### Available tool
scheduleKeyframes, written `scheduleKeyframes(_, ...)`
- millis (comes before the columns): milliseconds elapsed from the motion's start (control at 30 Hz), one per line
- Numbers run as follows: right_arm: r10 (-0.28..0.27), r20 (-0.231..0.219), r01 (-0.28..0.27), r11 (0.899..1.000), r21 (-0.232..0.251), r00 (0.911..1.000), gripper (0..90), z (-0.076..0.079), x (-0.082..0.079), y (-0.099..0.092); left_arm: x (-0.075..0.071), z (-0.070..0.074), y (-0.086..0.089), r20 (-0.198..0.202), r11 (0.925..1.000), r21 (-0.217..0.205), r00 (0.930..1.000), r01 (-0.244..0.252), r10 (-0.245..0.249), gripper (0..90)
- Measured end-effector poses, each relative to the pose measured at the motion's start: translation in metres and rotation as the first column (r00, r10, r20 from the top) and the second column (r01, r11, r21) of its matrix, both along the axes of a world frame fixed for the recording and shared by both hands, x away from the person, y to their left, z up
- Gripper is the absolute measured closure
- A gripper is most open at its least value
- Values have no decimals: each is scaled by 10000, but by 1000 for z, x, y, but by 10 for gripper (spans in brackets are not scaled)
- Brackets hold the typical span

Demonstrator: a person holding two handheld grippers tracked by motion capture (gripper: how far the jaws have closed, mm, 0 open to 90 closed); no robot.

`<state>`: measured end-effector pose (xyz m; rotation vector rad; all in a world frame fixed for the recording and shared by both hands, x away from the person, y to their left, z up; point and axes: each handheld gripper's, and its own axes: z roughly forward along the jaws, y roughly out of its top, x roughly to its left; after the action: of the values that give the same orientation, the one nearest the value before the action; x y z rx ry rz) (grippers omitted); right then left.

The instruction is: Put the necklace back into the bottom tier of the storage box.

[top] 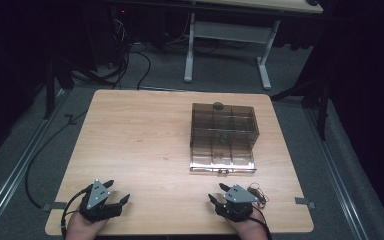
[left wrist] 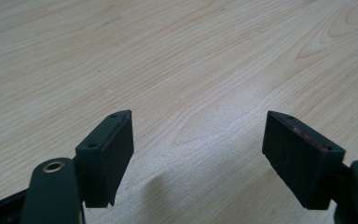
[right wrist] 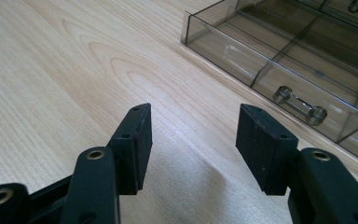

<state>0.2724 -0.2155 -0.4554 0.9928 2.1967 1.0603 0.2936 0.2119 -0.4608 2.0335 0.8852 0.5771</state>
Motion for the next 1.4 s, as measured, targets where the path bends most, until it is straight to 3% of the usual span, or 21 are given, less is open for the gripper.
scheduleKeyframes(167,-80,-98,81,9999,139,9999,462,0,1,-2,0,0,0,-34,10000,22,10000,37,-37,250)
scheduleKeyframes(367,-26,-84,26,10000,-35,10000,462,0,1,0,0,0,0,9,10000,22,10000,51,-51,250)
scheduleKeyframes(833,102,-112,-98,9992,392,9999,482,3,-1,-4,0,0,0,-32,10000,9,10000,40,-40,249)
scheduleKeyframes(1067,156,-120,-146,9971,742,9998,493,11,-2,-14,1,0,0,-48,10000,32,10000,26,-26,249)
scheduleKeyframes(1400,-264,114,252,9951,961,9996,509,21,-9,-35,1,0,0,-65,10000,39,10000,8,-8,249)
